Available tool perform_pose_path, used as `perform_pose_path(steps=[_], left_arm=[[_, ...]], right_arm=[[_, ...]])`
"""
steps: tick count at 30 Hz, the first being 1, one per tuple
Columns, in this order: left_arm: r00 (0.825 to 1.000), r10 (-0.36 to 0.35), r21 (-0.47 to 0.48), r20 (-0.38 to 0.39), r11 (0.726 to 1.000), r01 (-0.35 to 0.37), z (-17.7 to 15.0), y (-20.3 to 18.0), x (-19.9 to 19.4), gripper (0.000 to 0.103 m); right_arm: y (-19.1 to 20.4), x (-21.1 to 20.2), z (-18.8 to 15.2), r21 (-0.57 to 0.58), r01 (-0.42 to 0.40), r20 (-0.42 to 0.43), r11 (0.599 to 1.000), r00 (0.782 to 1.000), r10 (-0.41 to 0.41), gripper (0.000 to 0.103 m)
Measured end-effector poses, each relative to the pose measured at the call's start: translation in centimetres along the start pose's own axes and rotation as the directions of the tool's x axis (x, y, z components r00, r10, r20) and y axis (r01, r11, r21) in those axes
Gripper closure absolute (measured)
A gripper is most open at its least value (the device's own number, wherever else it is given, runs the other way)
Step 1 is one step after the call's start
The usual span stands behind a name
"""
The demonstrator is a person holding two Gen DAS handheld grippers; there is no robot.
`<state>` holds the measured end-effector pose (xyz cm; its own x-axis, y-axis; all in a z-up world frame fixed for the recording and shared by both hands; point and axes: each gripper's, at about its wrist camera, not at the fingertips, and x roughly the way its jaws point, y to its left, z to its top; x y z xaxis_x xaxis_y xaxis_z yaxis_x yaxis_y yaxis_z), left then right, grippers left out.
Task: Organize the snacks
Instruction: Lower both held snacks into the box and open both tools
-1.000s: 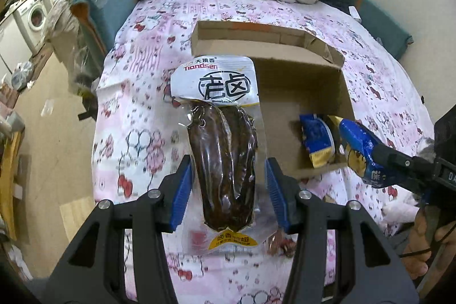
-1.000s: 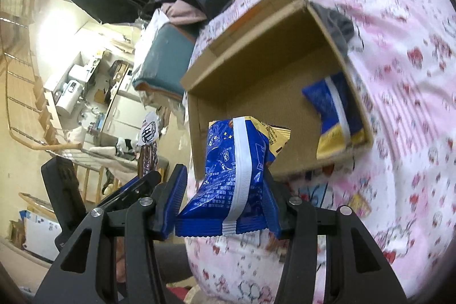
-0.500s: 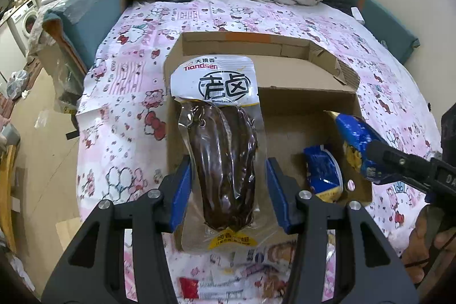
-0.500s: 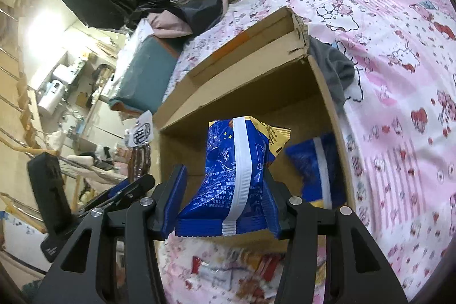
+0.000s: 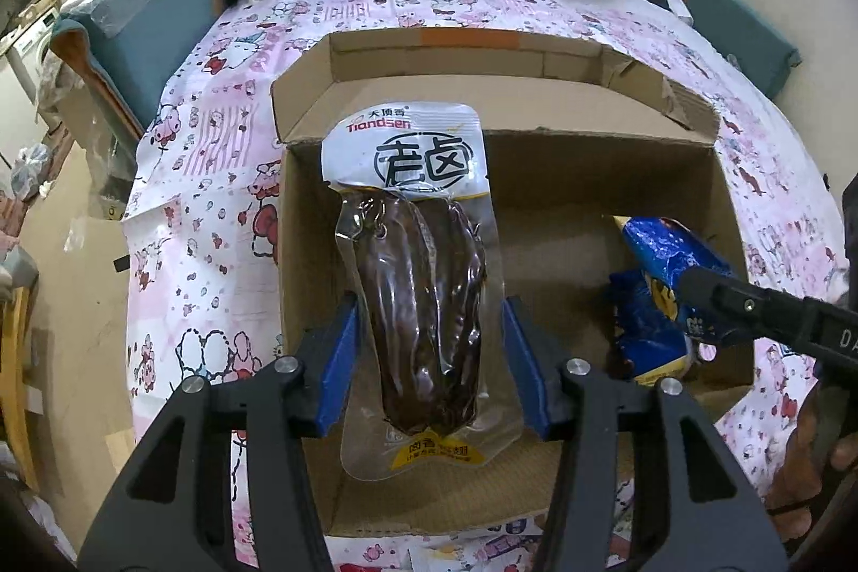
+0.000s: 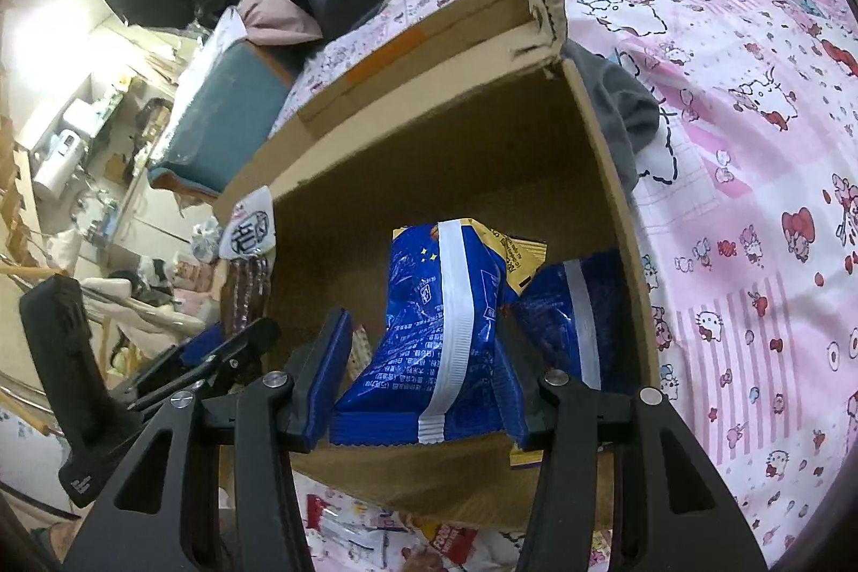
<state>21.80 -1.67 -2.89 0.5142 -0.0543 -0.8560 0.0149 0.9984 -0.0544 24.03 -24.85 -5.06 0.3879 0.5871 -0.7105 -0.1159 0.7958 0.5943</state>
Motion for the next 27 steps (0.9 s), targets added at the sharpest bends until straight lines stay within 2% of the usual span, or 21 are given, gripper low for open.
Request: perform_pose_path(steps=[10,20,22,25,27], left_arm=[[1.0,0.006,0.01,0.0,1.0,-0.006,-0.1,-0.1,0.7,0.05],[1.0,0.009,0.011,-0.004,1.0,-0.009,-0.2,0.0,1.2,0.047],[1.0,0.02,0.013,-0.007,1.0,-0.019,-0.2,-0.1,1.2,0.043],[1.0,0.021,0.009,-0.003,1.0,-0.021,-0.2,-0.1,0.9,0.037],[1.0,0.027,0.01,0.0,1.0,-0.027,-0.2,-0.2,0.8,0.019]], right_arm=[[0.1,1.4,-0.3,0.01,0.026,-0.027,1.0,0.999,-0.025,0.049],[0.1,0.9,-0.1,0.02,0.013,-0.005,1.0,1.0,-0.013,0.047],[-0.1,0.9,0.1,0.024,0.014,0.002,1.0,1.0,-0.014,0.042],[-0.2,0.8,0.1,0.035,0.018,0.006,0.999,1.0,-0.018,0.028],[-0.1,0.7,0.2,0.029,0.005,0.008,1.0,1.0,-0.005,0.023]])
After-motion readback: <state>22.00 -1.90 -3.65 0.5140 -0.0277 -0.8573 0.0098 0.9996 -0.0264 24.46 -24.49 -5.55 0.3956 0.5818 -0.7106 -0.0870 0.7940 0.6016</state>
